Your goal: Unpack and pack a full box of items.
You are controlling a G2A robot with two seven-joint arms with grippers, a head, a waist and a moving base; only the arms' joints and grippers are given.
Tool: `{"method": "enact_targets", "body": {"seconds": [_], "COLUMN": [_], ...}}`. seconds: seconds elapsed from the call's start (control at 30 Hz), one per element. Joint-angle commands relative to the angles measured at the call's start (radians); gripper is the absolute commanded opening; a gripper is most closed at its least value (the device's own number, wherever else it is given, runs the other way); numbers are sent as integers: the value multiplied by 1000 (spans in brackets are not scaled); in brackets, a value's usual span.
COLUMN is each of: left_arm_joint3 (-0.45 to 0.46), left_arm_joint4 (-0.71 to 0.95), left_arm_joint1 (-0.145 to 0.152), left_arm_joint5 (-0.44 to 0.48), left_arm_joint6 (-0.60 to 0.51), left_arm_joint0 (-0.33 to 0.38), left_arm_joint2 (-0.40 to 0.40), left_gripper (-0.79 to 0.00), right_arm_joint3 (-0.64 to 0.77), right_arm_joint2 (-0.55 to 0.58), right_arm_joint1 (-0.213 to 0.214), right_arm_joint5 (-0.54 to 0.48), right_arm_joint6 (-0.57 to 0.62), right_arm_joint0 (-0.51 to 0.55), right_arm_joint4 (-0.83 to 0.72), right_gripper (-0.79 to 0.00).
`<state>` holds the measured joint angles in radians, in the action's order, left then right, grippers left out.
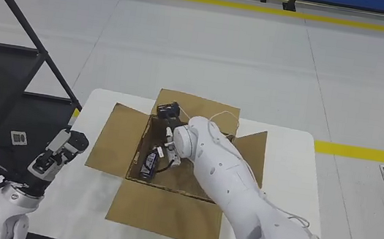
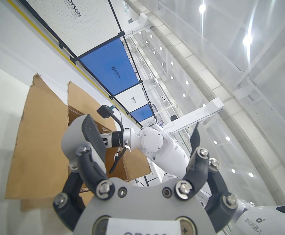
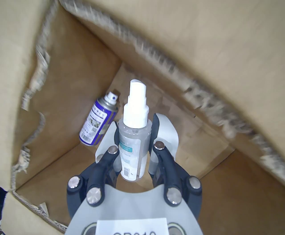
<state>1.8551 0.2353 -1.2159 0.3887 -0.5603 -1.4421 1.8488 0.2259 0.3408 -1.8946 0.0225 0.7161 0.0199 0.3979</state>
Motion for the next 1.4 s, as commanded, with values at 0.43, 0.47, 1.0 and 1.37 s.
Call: {"method": "enact_targets", "body": {"seconds": [0.43,0.47,1.0,1.37], "left_arm_joint3": [37,39,65,50], "left_arm_joint4": [-80,-86,-196,-245], "left_arm_joint1": [2,2,1,0], "left_arm_joint5": [-27,-29,-71,-89], "left_arm_joint6": [123,131,255,290], "left_arm_joint0": [18,17,33,27], "left_arm_joint2": [-22,-28,-71,-96], "left_gripper": [0,0,0,0], "right_arm_joint3": [152,182,1553,1675], "right_arm_joint2": [91,100,780,880], "right_arm_joint1": [161,179,624,646], "right_arm_joint5": [-264,-278,-220,-215], "right_arm_joint6": [-219,-227,-78,-90], "right_arm_joint0": [24,31,835,973], "right_arm_joint4": [64,75,509,526], "right_gripper": [-785,-785,-785,-785]}}
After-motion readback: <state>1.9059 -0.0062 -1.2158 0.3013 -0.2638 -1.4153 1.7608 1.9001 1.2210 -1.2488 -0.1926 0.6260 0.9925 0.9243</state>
